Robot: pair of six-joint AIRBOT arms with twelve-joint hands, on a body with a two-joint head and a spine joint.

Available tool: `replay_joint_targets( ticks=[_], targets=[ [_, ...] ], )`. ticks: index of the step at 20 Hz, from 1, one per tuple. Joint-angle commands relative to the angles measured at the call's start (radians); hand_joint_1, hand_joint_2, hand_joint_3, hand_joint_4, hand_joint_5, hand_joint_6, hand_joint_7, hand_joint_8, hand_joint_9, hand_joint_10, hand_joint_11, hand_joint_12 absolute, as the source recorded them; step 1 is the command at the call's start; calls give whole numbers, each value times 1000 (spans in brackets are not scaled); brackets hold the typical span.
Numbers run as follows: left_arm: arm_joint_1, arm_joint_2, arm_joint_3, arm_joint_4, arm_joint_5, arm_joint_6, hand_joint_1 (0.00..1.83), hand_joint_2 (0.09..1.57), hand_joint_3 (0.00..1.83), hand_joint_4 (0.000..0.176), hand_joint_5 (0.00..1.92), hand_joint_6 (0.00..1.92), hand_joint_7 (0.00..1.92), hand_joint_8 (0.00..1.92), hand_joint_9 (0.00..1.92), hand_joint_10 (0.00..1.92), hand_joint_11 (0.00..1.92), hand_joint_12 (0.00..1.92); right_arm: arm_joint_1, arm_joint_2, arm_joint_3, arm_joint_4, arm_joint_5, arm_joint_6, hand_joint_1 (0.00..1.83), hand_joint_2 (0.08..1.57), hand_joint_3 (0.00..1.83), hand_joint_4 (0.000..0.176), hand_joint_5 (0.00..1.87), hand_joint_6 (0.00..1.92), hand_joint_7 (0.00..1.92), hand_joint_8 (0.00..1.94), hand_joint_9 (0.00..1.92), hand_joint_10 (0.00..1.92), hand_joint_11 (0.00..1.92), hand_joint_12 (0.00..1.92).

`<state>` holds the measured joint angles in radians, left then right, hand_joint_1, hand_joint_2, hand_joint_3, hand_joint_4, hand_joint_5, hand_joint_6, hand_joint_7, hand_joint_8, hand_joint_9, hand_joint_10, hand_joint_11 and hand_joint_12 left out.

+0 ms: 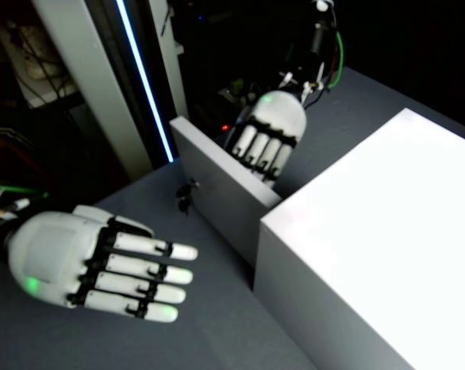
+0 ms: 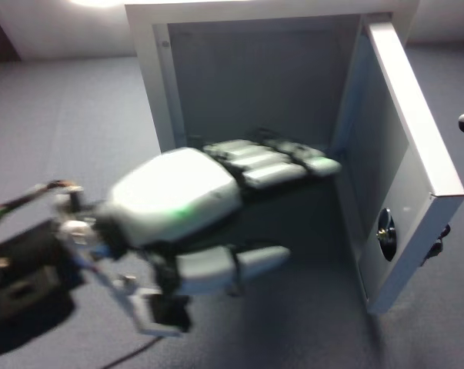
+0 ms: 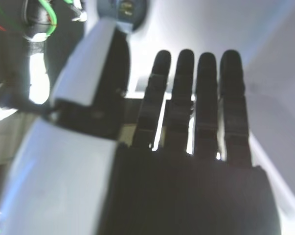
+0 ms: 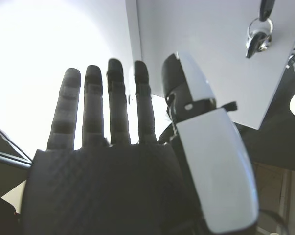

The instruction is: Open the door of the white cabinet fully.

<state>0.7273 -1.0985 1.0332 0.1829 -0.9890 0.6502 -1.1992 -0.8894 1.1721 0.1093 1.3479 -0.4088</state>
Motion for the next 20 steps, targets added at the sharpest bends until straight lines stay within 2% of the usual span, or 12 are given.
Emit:
replay_joint_targets(
  ticks=[1,3,4,9,10,11,12,14,15,17,18,20],
  targets=[
    [-2,10,-7,-11,-159,-9,651,1412,0,0,234,6,180,0,192,1,203,8,9,3,1,31,121,8,748,1352,3,43,367,0,326,1,189,2,96,50],
    [34,56,-17,-37,-179,-24,426,1465,18,0,169,11,153,0,149,1,127,3,9,3,2,34,125,8,766,1362,5,4,363,0,336,3,209,8,115,54],
    [54,82,-28,-56,-200,-23,303,1486,19,0,145,4,130,3,130,2,114,2,9,3,2,35,131,8,769,1367,7,1,359,0,335,2,212,8,117,54],
    [140,176,-40,-156,-305,-45,375,1456,0,0,206,5,200,11,207,15,230,71,9,11,1,52,143,8,762,1381,4,0,374,4,339,2,246,7,154,56],
    [162,203,-49,-171,-335,-53,359,1446,0,0,207,3,212,10,225,5,33,604,9,14,1,52,145,9,749,1370,0,13,390,8,336,0,243,3,166,59],
    [179,221,-57,-178,-352,-58,359,1446,0,0,207,3,212,10,225,5,33,604,9,15,0,52,146,9,749,1370,0,13,390,8,336,0,243,3,166,59],
    [202,245,-70,-192,-378,-59,272,1445,0,0,205,2,207,5,216,5,0,766,9,16,0,52,147,10,705,1379,4,0,376,0,333,1,262,8,190,68],
    [253,300,-100,-240,-441,-39,309,1409,0,0,181,0,173,0,172,0,0,633,9,20,-3,57,159,10,720,1370,0,8,384,3,334,1,253,2,179,61],
    [273,323,-111,-266,-462,-22,401,1388,0,0,204,5,210,8,201,8,0,665,9,23,-6,61,171,10,747,1369,0,0,387,3,343,3,249,1,170,56],
    [305,359,-123,-322,-511,19,447,1391,1,0,130,6,118,9,94,9,0,332,9,31,-13,66,196,10,804,1365,0,0,397,4,352,4,275,8,211,69],
    [312,366,-124,-342,-530,34,436,1393,1,0,125,5,124,11,95,12,0,326,9,33,-14,68,202,10,805,1364,0,10,395,2,347,1,273,5,208,66],
    [320,373,-124,-394,-573,75,484,1397,1,0,122,2,116,5,89,6,0,266,9,35,-17,75,227,10,844,1375,1,8,388,1,333,1,264,1,214,67]
  ],
)
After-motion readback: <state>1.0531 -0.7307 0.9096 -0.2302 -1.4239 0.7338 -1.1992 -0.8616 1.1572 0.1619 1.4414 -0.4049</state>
